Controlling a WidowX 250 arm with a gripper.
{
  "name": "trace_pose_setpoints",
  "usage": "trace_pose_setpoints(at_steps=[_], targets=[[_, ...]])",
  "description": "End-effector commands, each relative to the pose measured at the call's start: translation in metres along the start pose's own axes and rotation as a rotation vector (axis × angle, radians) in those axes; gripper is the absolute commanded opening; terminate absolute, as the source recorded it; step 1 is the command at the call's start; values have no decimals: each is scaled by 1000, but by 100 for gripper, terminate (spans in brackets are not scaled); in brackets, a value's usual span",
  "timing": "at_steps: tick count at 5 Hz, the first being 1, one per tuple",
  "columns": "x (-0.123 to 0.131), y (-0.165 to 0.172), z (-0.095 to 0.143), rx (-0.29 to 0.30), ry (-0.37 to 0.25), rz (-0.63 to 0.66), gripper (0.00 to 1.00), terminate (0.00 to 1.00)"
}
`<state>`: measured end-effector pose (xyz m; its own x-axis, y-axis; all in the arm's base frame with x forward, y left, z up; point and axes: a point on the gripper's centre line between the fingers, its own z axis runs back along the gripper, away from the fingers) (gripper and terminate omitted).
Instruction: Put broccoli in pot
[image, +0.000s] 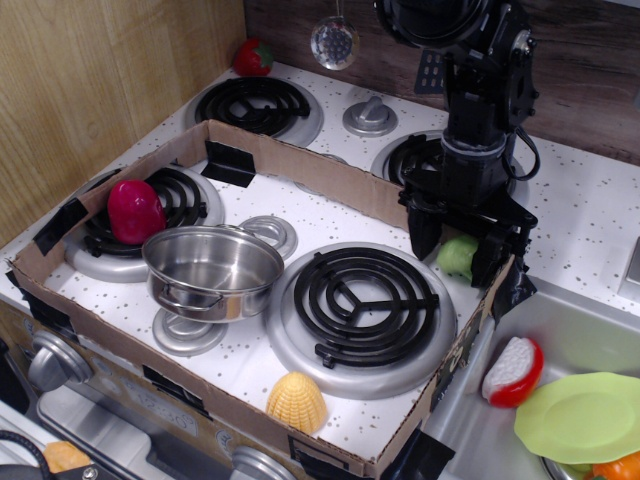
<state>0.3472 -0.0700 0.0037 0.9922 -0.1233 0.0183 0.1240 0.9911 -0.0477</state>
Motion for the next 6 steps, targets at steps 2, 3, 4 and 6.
trace_pose_setpoints(at_steps=[2, 3, 4, 6], targets=[[-15, 1, 21, 64, -112, 30, 0, 0], [-30, 6, 48, 92, -158, 50, 0, 0], [-44, 14, 72, 128, -158, 74, 0, 0], [-70, 52, 87, 108, -79, 76, 0, 0]])
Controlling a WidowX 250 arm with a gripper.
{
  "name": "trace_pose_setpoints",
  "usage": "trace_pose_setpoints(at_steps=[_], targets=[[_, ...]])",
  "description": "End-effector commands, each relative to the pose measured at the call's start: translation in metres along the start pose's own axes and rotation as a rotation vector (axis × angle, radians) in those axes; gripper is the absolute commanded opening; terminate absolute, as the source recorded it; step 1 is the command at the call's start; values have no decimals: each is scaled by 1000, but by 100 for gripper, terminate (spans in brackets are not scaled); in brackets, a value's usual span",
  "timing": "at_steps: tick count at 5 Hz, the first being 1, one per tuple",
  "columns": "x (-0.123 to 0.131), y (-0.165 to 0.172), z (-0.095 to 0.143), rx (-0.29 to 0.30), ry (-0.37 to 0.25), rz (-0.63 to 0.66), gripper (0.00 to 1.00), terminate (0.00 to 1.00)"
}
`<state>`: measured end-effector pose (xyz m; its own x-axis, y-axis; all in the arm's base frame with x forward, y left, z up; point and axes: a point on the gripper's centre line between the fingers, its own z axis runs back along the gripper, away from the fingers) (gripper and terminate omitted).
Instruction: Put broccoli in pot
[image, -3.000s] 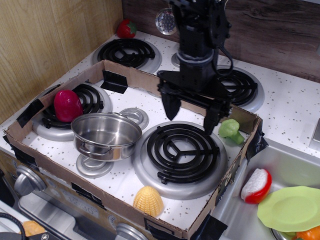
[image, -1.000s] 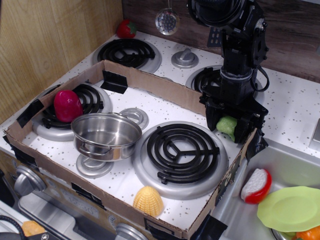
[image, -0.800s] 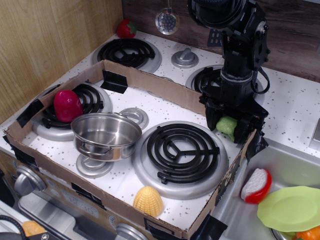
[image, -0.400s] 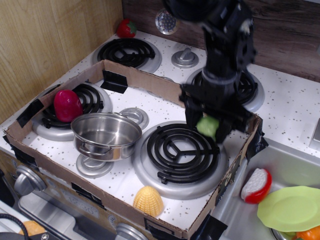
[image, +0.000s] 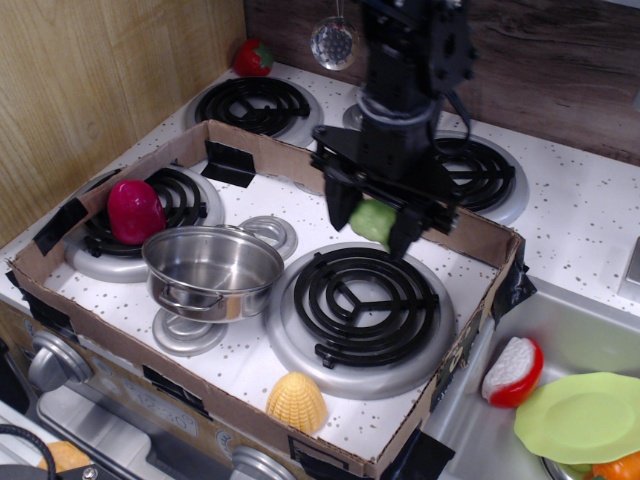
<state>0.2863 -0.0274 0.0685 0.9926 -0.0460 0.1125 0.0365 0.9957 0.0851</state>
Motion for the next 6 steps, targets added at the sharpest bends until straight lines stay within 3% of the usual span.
trace_pose_setpoints(at_steps=[1, 2, 5, 6], targets=[[-5, 45, 12, -47, 66, -13, 0, 0], [-6, 67, 4, -78, 85, -57, 0, 0], [-34, 94, 2, -21, 24, 6, 0, 0], [-36, 103, 5, -63, 32, -35, 100, 0]])
